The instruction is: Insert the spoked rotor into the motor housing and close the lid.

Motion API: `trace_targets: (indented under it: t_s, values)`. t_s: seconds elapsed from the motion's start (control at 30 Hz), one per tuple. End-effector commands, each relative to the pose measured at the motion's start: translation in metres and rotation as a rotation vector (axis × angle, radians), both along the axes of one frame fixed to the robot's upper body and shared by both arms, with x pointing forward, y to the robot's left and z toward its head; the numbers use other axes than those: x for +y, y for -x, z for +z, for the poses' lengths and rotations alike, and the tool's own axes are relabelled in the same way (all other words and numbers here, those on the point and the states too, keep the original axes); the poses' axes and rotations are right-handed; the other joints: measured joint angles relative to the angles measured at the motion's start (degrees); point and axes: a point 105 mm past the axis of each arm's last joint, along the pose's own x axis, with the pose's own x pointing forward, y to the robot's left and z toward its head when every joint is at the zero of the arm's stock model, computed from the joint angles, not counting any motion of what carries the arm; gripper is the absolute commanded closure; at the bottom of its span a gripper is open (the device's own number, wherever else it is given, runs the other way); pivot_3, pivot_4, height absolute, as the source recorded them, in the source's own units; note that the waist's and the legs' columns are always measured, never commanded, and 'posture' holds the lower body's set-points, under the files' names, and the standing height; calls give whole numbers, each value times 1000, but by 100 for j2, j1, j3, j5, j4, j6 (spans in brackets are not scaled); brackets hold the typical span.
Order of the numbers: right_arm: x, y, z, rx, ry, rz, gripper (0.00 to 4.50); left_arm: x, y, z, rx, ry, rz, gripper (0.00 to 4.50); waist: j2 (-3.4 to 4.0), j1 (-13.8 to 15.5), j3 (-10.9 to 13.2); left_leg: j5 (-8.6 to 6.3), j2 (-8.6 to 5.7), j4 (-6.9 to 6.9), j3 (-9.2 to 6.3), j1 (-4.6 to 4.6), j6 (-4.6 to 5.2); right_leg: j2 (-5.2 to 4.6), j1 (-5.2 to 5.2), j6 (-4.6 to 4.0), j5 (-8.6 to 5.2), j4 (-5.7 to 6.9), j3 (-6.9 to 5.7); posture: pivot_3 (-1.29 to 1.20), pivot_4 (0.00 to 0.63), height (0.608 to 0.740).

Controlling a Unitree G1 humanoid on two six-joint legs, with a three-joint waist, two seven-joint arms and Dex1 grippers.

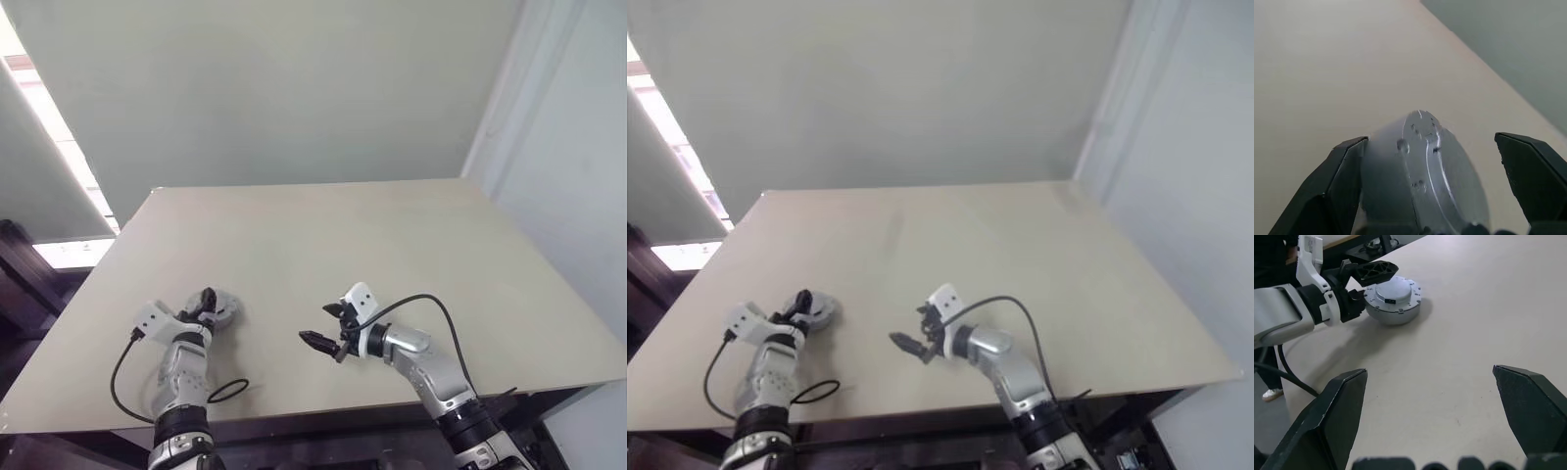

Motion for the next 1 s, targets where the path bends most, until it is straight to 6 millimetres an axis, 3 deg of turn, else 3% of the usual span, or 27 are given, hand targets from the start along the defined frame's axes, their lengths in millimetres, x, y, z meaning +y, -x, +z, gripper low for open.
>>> trace_targets:
  t_s: [0.03,0.1,0.17,0.27,0.43,0.67,0.83,1.0]
  values:
    - [1,-4,18,-60,-45,-12,0,27,3,25,34,-279,71,29,0,0,0,0,0,0,-1,1,0,0,0,-1,1,0,0,0,0,740]
    - [-1,-6,18,-56,-49,-26,0,33,4,40,39,-442,63,29,0,-9,0,0,1,-2,0,5,0,0,-1,-3,2,1,0,0,0,740]
    - [-3,-9,20,-49,-63,-46,0,22,0,55,-22,-520,-30,29,1,-2,0,0,1,-4,1,6,-1,1,-1,-5,3,3,0,0,0,740]
    - [-8,-13,20,-44,-55,-71,0,-5,-4,71,-122,-564,-219,29,2,102,1,0,0,-1,1,3,-1,-3,0,-5,4,2,-2,0,0,740]
    - [-33,-20,21,-59,-25,-103,0,-68,5,82,-212,-550,-644,29,5,126,2,0,-2,2,8,1,-1,-6,3,-5,3,1,0,0,0,740]
    - [-83,-28,27,-165,63,-203,0,-124,24,78,-207,-457,-970,29,19,115,3,0,7,-2,13,7,1,2,1,-6,3,2,2,0,0,740]
    - [-109,-19,21,-167,96,-264,0,-145,39,65,-160,-411,-1082,29,20,115,4,-1,8,-4,19,7,2,3,0,-5,2,1,7,0,0,740]
    - [-135,-10,16,-159,100,-361,0,-152,45,59,-139,-390,-1126,29,22,118,6,0,9,5,25,8,2,2,3,-19,-6,1,10,0,0,740]
